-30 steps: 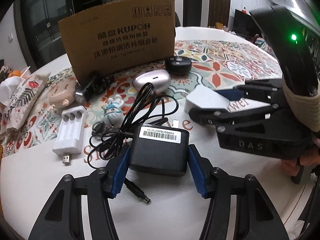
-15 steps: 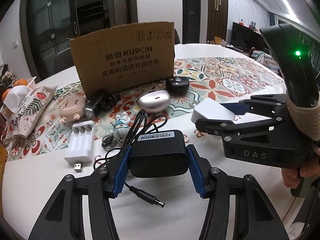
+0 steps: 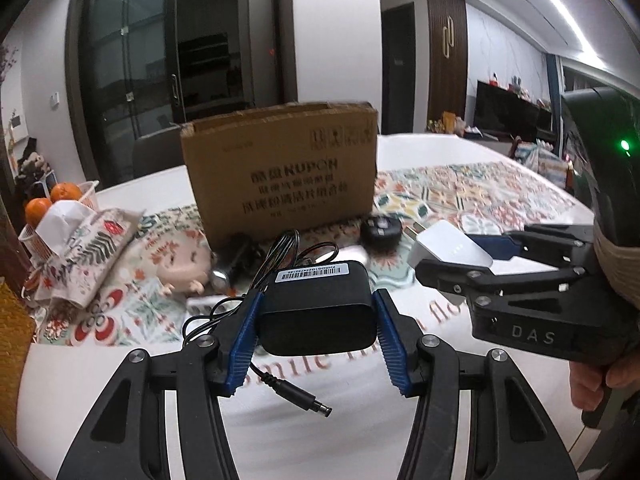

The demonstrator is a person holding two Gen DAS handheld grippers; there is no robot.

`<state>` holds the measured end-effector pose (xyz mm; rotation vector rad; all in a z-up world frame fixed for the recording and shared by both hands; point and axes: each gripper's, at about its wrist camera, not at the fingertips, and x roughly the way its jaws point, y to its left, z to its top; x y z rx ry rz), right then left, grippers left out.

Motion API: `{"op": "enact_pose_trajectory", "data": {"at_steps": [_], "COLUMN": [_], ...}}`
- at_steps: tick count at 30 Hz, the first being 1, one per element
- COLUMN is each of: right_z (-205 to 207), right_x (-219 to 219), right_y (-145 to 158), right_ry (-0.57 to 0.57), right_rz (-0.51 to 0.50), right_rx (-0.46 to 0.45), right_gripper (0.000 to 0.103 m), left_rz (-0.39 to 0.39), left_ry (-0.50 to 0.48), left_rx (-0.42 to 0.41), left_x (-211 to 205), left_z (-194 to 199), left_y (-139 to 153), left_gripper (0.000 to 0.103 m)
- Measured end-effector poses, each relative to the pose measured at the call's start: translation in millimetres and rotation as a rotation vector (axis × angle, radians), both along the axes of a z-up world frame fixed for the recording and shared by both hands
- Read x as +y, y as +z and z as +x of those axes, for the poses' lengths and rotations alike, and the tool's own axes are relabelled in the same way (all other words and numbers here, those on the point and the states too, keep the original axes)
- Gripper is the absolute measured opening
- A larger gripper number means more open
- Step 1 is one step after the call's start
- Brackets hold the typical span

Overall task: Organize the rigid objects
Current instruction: 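Lift both held chargers and carry them over the cardboard box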

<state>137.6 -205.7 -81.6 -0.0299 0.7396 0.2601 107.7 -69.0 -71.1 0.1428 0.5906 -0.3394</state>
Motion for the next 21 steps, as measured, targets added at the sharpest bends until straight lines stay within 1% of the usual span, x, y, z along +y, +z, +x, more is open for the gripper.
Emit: {"op": "enact_pose_trajectory", "data": {"at_steps": [4,11,21], "right_z": [1,4,24], "right_x": [5,11,15], "right_y": [13,40,80], "right_ry": [-0.010,-0.029,-0.058], "right_rz": [0.013,0.035,0.076], "right_rx": [-0.037,-0.112,-0.218], "right_gripper": [0.046,0.046,0.046], "left_rz": [-0.018,-0.071,-0.109], "left_ry": [0.014,0.024,0.019], "left_rx": [-0.043,-0.094,-0.186], "left_x": [7,19,27], "left_z": [3,13,39], "left_y": [13,37,75], "left_gripper": [0.054,0.054,0.054]}}
